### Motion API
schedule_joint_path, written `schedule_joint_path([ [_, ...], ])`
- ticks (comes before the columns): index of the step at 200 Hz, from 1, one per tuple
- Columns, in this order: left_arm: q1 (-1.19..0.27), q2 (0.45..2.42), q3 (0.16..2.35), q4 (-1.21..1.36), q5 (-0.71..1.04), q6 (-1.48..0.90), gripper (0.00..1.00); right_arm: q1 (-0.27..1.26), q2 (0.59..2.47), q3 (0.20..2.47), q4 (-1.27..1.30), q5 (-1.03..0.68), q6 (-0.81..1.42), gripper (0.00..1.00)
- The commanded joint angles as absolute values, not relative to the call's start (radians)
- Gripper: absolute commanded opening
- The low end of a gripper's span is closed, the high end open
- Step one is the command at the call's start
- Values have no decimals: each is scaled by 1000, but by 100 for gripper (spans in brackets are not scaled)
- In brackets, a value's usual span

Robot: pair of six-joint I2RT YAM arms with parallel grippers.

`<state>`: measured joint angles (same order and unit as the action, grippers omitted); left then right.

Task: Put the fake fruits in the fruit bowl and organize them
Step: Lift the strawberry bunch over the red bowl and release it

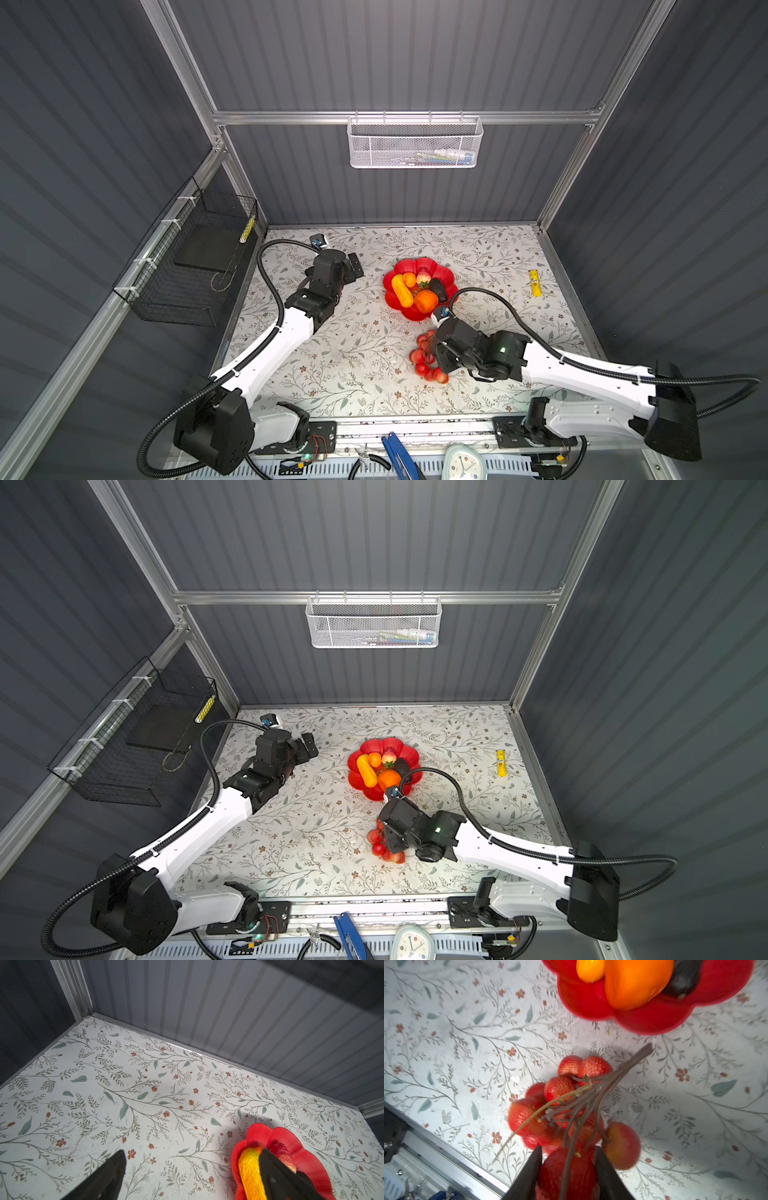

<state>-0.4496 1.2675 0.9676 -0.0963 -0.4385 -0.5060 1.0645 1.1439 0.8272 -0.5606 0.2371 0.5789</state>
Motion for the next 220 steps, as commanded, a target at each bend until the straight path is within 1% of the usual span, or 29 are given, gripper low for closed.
schedule_joint_path([
  [1, -440, 1235, 958, -114, -472, -485, 100, 1063, 1076, 898, -606, 324, 520, 35],
  [22, -439, 1226, 953, -110, -476, -483, 100, 1054, 1056, 955, -641, 355, 483, 35],
  [51, -437, 1212, 949, -112, -479, -479, 100, 1003, 1076, 1085, -717, 335, 461, 35],
  [90, -434, 1200, 942, -113, -482, -477, 100, 909, 1113, 1194, -666, 309, 355, 37],
  [94, -433, 1198, 943, -113, -482, -476, 100, 898, 1144, 1200, -655, 306, 343, 37],
  [160, -431, 1164, 922, -119, -500, -458, 100, 711, 1295, 1251, -441, 189, 250, 38],
  [220, -429, 1139, 898, -125, -506, -455, 100, 648, 1526, 1334, -394, 109, 227, 39],
])
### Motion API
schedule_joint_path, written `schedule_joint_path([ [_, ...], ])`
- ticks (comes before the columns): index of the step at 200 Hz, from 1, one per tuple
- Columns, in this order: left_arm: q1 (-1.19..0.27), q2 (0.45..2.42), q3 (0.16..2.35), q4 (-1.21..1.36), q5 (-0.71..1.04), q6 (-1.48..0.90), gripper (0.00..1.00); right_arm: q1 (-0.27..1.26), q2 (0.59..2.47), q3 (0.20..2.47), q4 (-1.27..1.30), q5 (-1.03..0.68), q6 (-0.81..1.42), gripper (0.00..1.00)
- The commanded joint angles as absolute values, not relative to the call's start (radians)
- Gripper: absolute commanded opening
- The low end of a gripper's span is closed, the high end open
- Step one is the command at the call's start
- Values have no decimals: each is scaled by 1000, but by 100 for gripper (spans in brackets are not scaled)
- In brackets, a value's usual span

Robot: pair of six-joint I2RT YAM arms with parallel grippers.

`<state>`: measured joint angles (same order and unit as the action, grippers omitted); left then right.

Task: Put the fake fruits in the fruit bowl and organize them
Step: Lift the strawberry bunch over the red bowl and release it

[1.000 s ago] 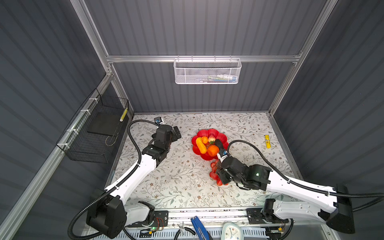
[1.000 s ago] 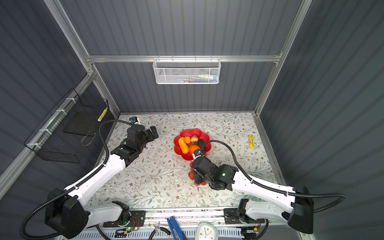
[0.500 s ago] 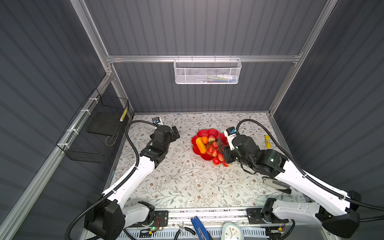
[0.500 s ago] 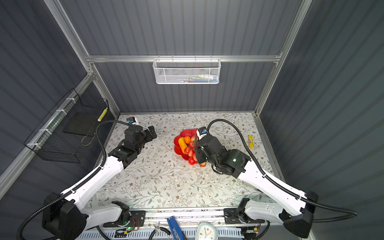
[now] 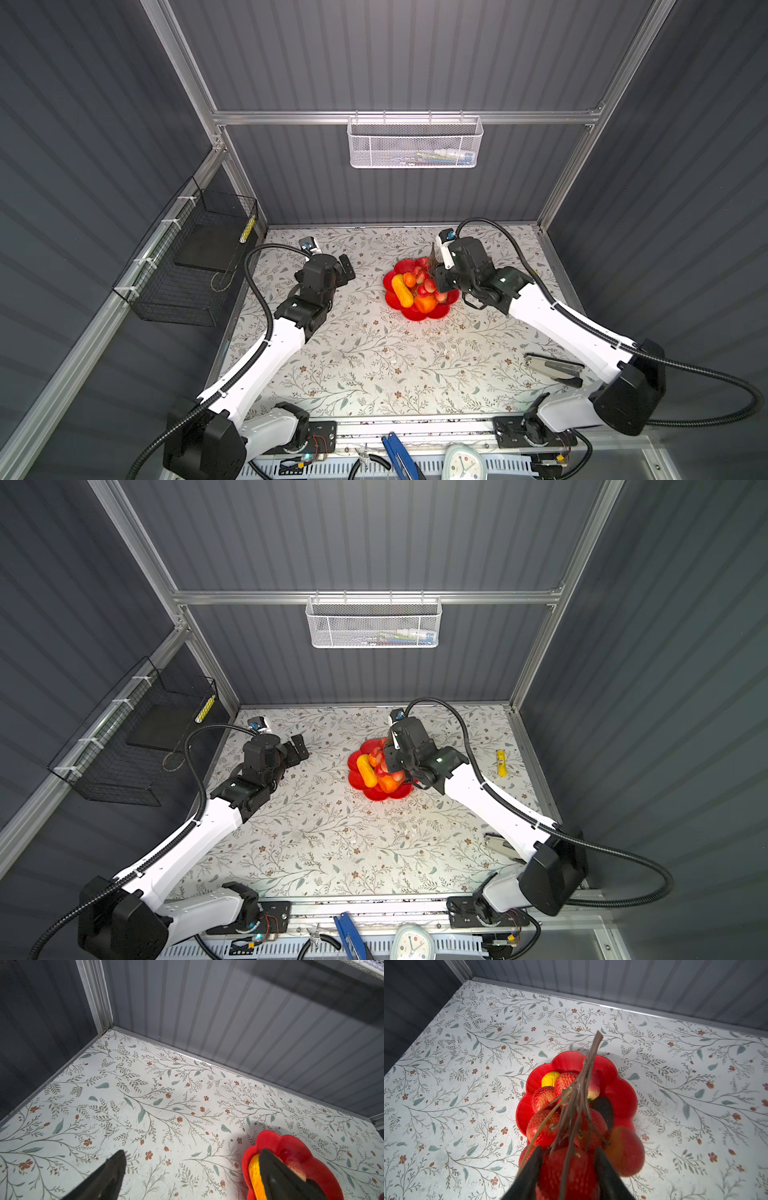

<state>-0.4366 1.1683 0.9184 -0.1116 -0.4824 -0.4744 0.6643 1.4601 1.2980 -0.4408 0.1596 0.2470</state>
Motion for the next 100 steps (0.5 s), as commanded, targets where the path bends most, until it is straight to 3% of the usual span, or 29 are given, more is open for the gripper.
schedule_joint_path([
  [1, -429, 1139, 898, -125, -506, -455, 100, 647, 1529, 1336, -394, 108, 227, 39],
  [37, -426, 1133, 891, -127, -515, -445, 100, 626, 1662, 1381, -361, 69, 239, 43],
  [54, -426, 1127, 890, -127, -520, -438, 100, 616, 1709, 1394, -363, 52, 250, 50],
  [100, -424, 1096, 864, -114, -550, -422, 100, 604, 1710, 1404, -366, 57, 266, 88],
])
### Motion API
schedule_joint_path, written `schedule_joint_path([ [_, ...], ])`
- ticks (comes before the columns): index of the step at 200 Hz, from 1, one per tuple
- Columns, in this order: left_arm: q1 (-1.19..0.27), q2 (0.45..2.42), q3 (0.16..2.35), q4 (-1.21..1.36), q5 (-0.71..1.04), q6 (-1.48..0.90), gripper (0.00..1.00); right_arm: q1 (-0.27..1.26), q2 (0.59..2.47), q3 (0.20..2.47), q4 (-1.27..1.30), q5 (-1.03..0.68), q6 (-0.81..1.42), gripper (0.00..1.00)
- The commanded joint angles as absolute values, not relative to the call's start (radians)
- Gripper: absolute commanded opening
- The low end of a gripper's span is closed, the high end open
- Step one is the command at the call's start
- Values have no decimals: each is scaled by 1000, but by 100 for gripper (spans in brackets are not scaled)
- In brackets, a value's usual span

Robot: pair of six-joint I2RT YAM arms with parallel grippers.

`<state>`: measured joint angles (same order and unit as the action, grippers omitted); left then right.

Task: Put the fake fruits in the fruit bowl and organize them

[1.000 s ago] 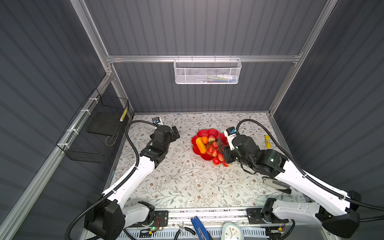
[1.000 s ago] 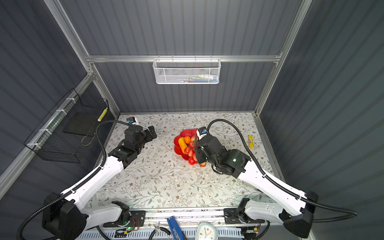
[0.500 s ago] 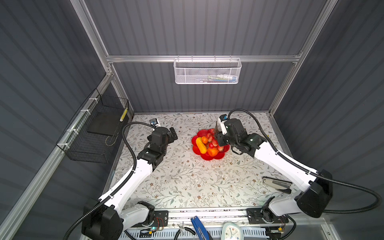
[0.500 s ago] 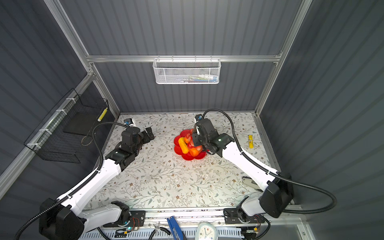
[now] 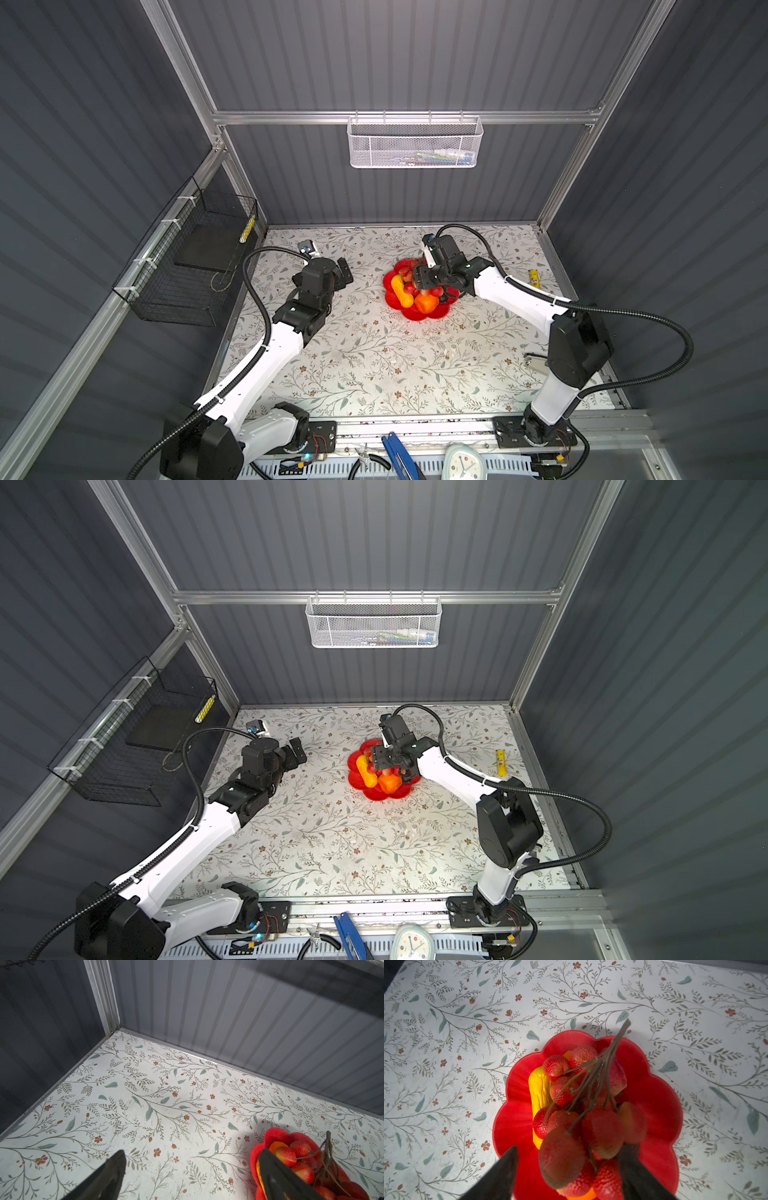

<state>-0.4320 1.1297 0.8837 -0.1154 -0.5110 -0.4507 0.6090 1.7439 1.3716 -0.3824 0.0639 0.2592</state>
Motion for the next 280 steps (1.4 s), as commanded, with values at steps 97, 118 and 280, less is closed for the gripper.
schedule_joint_path([
  [97, -421, 1085, 593, 228, -822, -96, 100, 478, 1130, 807, 142, 327, 128, 99],
  [118, -381, 1135, 392, 592, -848, 61, 100, 360, 990, 622, 228, 393, 91, 99],
  [280, -57, 1718, 447, 967, -271, -32, 100, 8, 1470, 284, 1077, 219, 37, 99],
])
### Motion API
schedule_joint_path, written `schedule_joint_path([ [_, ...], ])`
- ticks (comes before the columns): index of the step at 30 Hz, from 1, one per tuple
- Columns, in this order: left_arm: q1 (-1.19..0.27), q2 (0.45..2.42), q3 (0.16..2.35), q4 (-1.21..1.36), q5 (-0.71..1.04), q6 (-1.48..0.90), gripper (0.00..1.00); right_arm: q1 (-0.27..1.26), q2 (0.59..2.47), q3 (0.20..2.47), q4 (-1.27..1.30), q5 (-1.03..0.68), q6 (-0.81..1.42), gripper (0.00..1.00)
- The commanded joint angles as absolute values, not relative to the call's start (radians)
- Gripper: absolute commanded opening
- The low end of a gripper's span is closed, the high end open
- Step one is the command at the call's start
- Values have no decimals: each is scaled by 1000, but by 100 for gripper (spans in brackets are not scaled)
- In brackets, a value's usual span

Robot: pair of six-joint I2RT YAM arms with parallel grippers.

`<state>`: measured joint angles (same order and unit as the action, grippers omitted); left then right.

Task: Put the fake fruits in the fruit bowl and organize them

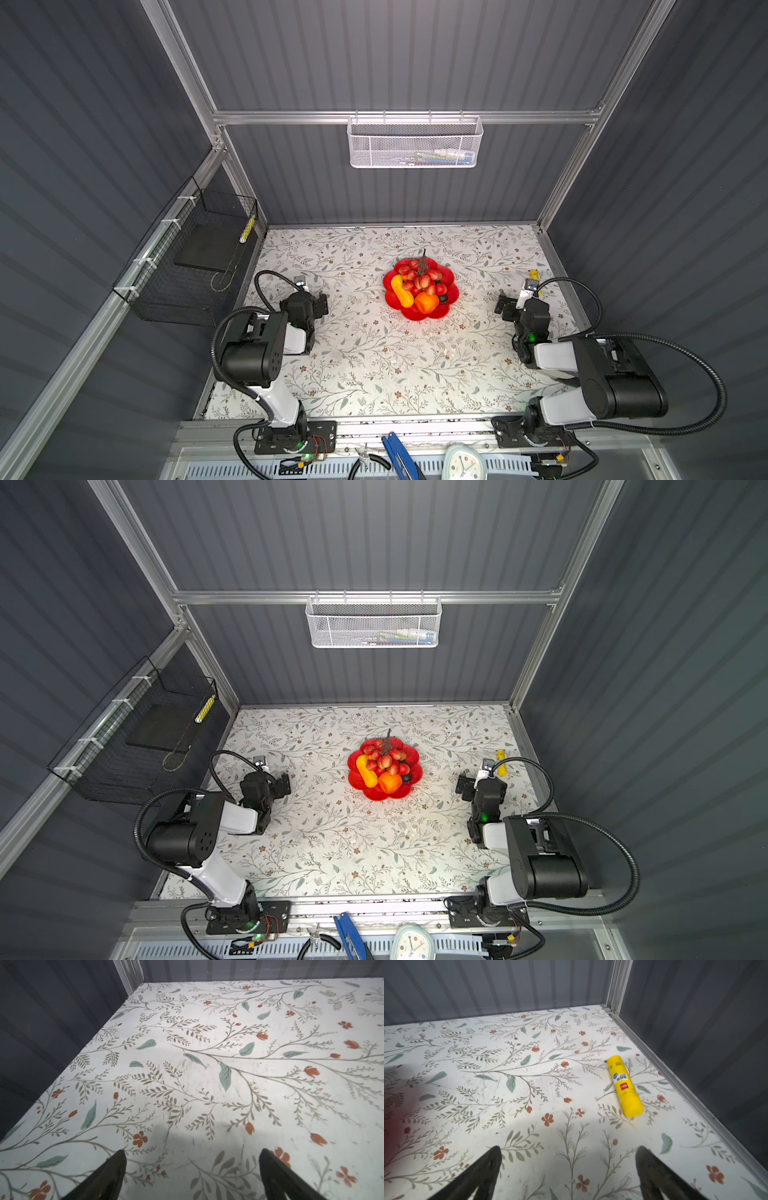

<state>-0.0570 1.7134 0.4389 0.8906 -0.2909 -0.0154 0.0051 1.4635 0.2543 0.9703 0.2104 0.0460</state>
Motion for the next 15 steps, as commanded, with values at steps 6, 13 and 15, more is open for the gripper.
schedule_joint_path([
  [6, -57, 1711, 448, 951, -266, -35, 100, 8, 1470, 286, 1073, 262, 54, 99],
  [13, -58, 1712, 449, 950, -265, -31, 100, 5, 1467, 301, 1038, 254, 59, 99],
  [15, -58, 1712, 449, 948, -264, -29, 100, 5, 1466, 295, 1049, 252, 58, 99],
])
